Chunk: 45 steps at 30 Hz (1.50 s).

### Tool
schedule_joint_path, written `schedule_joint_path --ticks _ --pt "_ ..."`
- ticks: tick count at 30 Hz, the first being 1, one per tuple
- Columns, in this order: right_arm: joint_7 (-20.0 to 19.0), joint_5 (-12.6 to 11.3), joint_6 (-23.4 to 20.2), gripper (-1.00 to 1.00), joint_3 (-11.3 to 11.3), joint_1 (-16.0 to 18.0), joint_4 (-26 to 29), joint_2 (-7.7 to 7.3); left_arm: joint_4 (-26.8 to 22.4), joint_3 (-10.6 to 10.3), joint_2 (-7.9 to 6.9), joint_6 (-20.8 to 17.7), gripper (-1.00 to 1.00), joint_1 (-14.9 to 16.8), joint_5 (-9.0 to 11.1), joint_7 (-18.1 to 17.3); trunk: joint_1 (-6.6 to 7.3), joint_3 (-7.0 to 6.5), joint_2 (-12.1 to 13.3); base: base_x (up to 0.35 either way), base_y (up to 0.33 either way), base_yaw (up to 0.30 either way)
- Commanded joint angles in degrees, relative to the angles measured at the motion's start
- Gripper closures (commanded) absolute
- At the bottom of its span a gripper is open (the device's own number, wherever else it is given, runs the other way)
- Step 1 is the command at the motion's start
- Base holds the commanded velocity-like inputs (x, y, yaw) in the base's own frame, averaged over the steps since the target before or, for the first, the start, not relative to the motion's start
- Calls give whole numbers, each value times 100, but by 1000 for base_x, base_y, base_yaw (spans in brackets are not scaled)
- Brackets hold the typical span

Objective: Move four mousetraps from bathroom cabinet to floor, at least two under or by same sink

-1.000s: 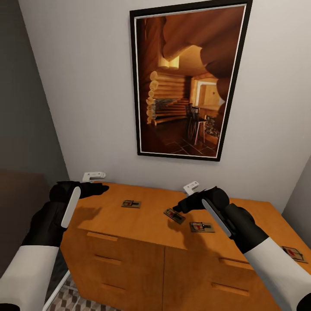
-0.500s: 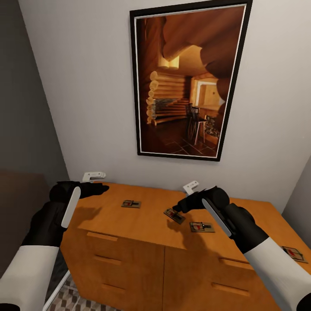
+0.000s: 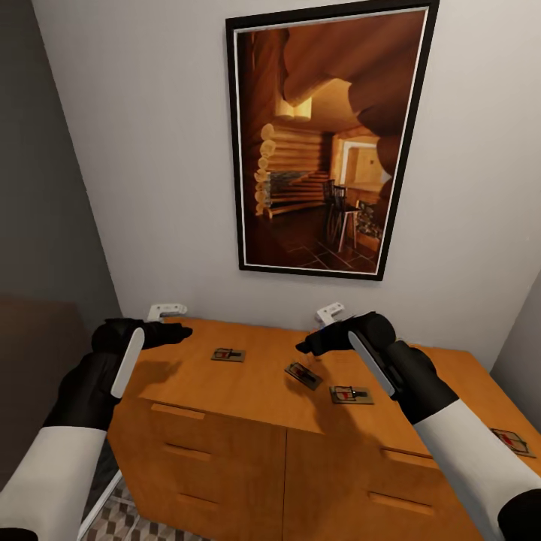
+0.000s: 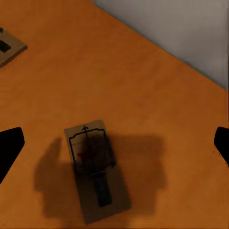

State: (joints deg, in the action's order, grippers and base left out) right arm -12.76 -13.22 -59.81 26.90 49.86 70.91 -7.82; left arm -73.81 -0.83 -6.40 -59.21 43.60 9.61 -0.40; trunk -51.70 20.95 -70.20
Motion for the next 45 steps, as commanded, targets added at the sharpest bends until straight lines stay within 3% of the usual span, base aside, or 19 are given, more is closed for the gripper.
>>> schedule_joint_path --ticks 1,6,25,36,45 --pt "-12 -13 -19 -100 43 -27 -29 -38 -32 -8 -9 -24 -100 2 9 -4 0 7 -5 0 0 0" --pt "-27 -22 -19 -100 12 -188 69 -183 -55 -12 -22 -22 -100 -6 12 -4 0 7 -5 0 0 0" --pt "-43 24 -19 -100 -570 -351 413 -247 -28 -14 -14 -20 -100 -8 15 -4 0 7 -5 0 0 0" --pt "-47 156 -19 -100 -600 -332 407 -320 -29 -14 -13 -20 -100 -9 7 -4 0 7 -5 0 0 0" --pt "-116 203 -19 -100 -518 -45 266 -335 -29 -15 -11 -20 -100 -10 6 -4 0 7 -5 0 0 0"
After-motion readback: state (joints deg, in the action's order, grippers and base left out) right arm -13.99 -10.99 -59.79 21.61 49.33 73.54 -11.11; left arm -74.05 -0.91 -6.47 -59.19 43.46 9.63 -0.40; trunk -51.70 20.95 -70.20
